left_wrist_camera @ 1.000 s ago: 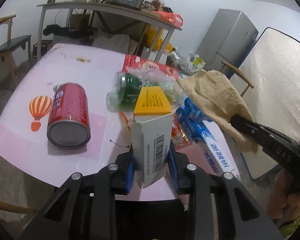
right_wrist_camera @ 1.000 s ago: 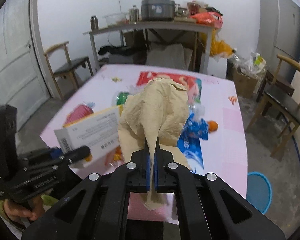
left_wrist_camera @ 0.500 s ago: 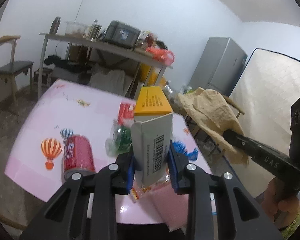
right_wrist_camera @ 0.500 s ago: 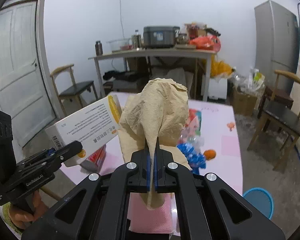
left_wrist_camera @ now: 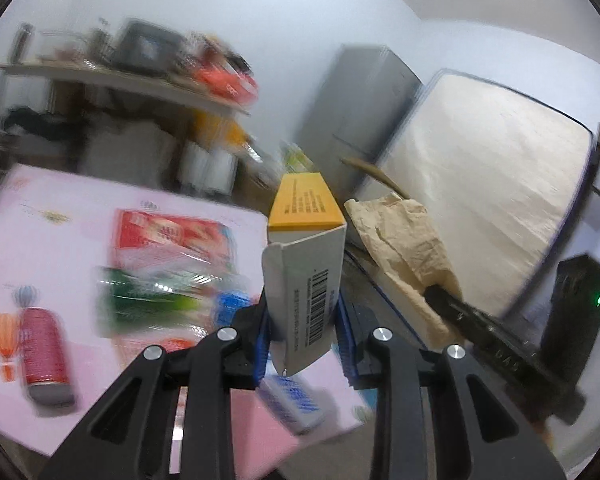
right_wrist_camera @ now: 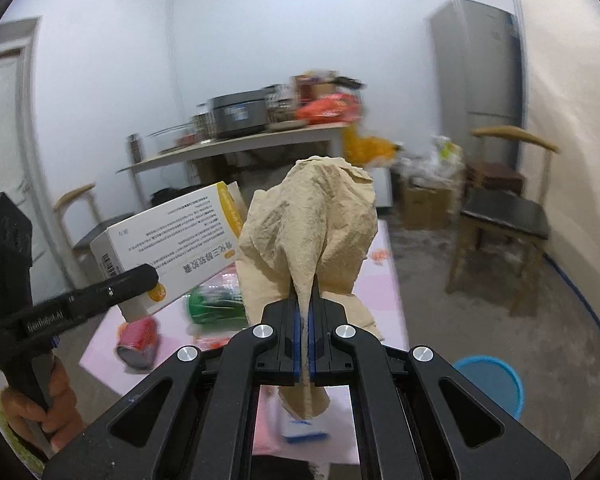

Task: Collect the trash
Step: 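Carry the box and bag over the blue wastebasket with both tools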

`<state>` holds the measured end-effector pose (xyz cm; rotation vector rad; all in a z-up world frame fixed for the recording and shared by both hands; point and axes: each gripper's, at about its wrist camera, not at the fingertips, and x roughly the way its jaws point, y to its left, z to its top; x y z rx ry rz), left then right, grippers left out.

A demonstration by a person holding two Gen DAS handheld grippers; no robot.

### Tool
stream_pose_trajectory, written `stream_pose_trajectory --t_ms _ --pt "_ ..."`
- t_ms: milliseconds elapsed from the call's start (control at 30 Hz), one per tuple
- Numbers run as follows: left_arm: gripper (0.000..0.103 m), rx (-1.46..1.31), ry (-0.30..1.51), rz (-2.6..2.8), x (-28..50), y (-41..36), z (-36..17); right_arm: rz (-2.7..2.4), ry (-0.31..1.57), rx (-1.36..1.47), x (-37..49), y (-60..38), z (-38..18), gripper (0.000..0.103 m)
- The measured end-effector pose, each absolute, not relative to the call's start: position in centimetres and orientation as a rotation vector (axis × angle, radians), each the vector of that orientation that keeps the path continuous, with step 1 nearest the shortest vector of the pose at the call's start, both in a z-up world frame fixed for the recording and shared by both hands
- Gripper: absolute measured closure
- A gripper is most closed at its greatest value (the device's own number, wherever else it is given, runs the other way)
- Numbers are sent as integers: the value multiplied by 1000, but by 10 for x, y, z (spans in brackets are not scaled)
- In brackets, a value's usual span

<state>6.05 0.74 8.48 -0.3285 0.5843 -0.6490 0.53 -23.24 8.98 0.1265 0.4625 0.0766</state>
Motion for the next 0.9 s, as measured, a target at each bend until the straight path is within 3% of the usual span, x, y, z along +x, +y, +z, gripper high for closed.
stream_pose_trajectory --t_ms 333,533,700,800,833,900 --pt "75 -183 1059 -986 137 -177 43 -236 630 490 -20 -381 13 101" --pt "74 -44 1356 -1020 172 -296 -28 -286 773 723 -6 -447 -58 101" --pt "74 43 1445 -944 196 -362 -77 -331 846 820 26 -486 -110 101" --pt "72 55 1458 -899 209 -396 -101 -380 850 867 42 -510 -135 94" --pt "63 63 1460 -891 213 -404 -106 -392 847 880 44 -517 -143 90" --pt "45 63 1450 -842 227 -414 -116 -437 855 898 51 -534 -163 55"
